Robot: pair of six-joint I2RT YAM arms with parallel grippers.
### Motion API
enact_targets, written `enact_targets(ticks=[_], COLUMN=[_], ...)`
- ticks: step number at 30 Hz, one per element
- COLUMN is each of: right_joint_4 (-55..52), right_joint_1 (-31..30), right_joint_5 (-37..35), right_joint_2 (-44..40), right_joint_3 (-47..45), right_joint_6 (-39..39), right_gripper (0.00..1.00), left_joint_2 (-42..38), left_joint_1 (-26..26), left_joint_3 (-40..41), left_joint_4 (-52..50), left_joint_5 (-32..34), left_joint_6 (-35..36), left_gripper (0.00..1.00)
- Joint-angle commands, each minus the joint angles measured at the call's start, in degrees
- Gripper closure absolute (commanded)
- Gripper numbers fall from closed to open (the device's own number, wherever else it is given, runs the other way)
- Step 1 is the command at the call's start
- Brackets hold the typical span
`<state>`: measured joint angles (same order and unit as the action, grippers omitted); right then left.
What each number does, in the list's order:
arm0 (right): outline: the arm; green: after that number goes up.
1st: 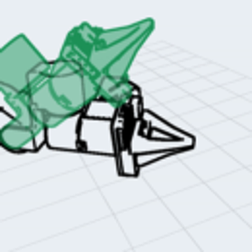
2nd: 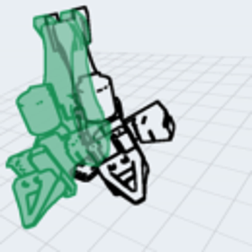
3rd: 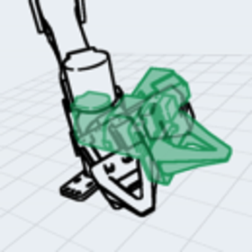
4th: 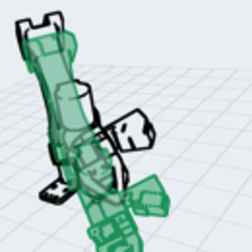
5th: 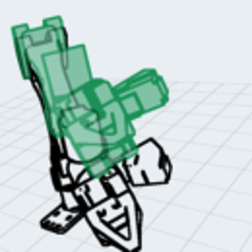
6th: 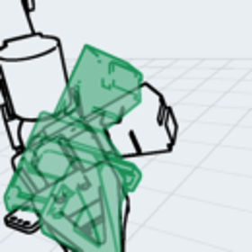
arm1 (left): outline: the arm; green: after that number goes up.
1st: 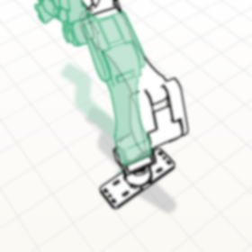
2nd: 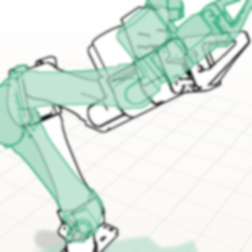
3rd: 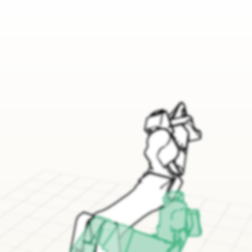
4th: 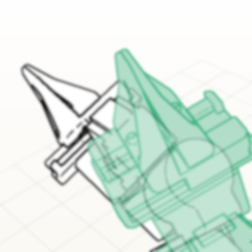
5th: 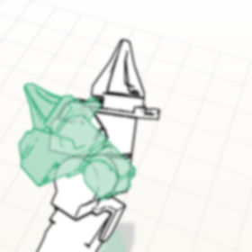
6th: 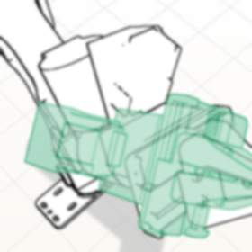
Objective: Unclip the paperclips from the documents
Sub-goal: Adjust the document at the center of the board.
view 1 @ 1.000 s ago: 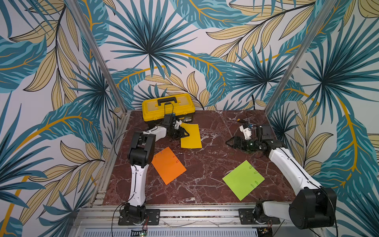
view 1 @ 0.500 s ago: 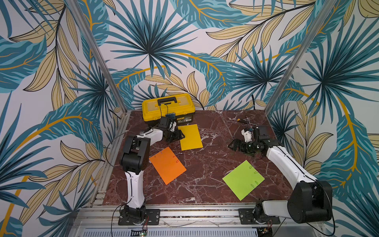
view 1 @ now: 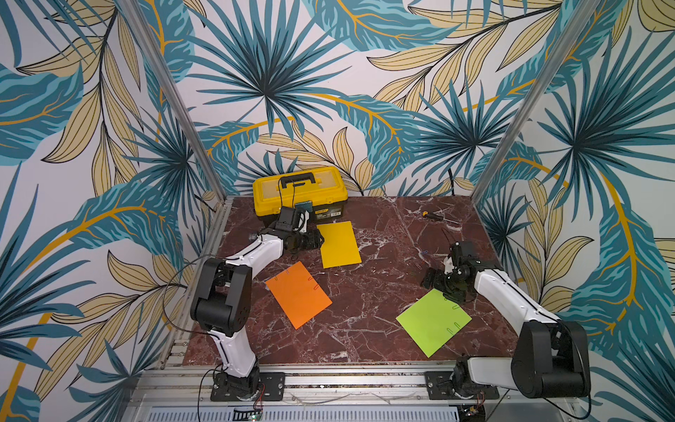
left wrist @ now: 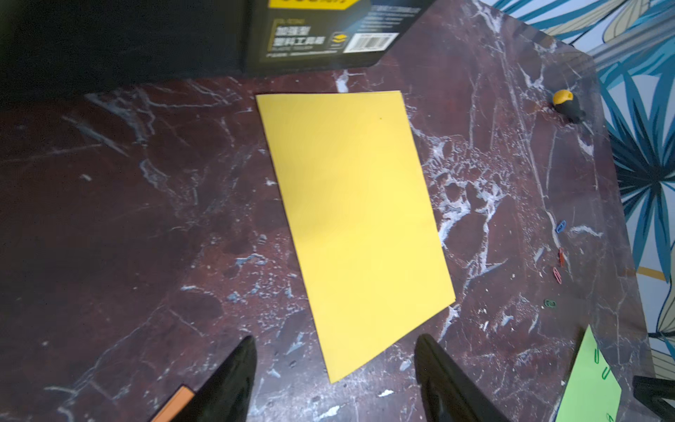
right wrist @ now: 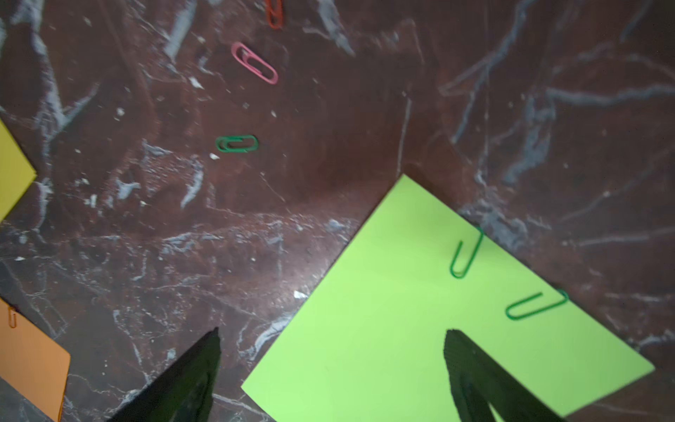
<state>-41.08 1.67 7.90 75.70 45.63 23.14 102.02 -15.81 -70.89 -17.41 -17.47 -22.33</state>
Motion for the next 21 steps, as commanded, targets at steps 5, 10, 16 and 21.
enact_targets(ticks=[5, 10, 16, 21], right_joint_4=[-3.57, -1.68, 1.48, 3.4], right_joint_1=[0.79, 0.76, 0.29, -3.22], right_joint_5=[-1.15, 0.18, 2.93, 4.01], right_joint_2=[-3.81, -0.63, 6.04, 11.43], right_joint_3=[-5.58, -5.97, -3.9, -1.26], right_joint_6=[6.03, 6.67, 5.43, 5.34], right_gripper=[0.06, 0.1, 0.13, 0.15], left_joint_2=[-0.12, 1.31, 2.05, 2.26], left_joint_1=[-4.93, -6.29, -6.61, -6.62], left_joint_3=[-1.42, -2.8, -3.32, -2.89], left_joint_4=[-0.13, -0.15, -0.1, -0.1], left_joint_5=[-0.89, -2.06, -2.75, -3.09], left_joint_6=[2.2, 2.38, 2.56, 2.62], left_gripper=[0.3, 0.3, 0.3, 0.3])
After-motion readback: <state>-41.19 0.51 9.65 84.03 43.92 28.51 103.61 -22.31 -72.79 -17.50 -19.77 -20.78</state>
